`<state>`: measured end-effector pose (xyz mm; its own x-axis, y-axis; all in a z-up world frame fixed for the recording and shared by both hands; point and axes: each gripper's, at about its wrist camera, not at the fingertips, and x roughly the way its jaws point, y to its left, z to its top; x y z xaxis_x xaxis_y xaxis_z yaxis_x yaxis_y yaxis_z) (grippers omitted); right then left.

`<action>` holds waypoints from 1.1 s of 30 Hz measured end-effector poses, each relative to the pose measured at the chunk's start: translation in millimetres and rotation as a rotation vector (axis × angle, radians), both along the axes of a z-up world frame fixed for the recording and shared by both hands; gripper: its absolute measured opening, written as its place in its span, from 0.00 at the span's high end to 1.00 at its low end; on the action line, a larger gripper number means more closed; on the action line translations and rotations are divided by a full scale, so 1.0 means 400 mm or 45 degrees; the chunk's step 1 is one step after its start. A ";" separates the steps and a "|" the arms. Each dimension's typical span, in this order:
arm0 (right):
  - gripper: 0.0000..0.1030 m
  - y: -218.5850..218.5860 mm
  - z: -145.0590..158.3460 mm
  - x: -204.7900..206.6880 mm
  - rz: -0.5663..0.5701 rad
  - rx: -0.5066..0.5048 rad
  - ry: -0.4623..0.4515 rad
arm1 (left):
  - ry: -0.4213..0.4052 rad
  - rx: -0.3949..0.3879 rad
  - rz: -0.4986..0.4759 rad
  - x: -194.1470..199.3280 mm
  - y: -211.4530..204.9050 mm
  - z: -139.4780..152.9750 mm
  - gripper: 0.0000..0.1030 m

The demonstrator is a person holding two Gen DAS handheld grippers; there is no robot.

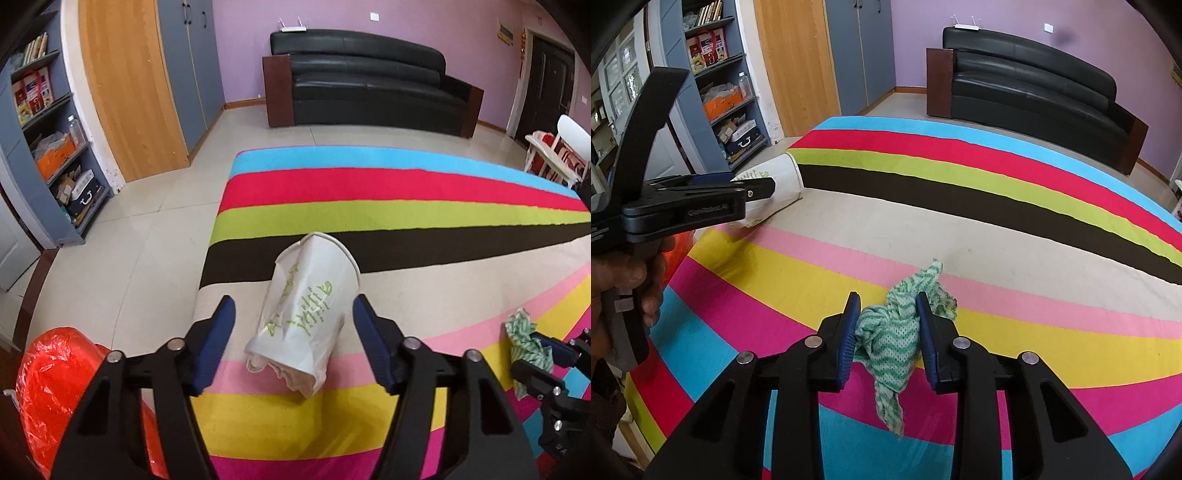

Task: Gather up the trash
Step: 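Grasp the white paper cup with the left tool while the right holds the green cloth, then carry the paper cup and green cloth over the red bin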

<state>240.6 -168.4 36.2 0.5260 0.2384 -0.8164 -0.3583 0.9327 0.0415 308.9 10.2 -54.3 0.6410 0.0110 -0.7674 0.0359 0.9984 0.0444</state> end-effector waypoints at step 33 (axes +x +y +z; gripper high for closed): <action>0.72 -0.023 0.078 -0.089 -0.002 0.047 -0.118 | -0.094 -0.051 0.033 -0.324 0.063 0.117 0.64</action>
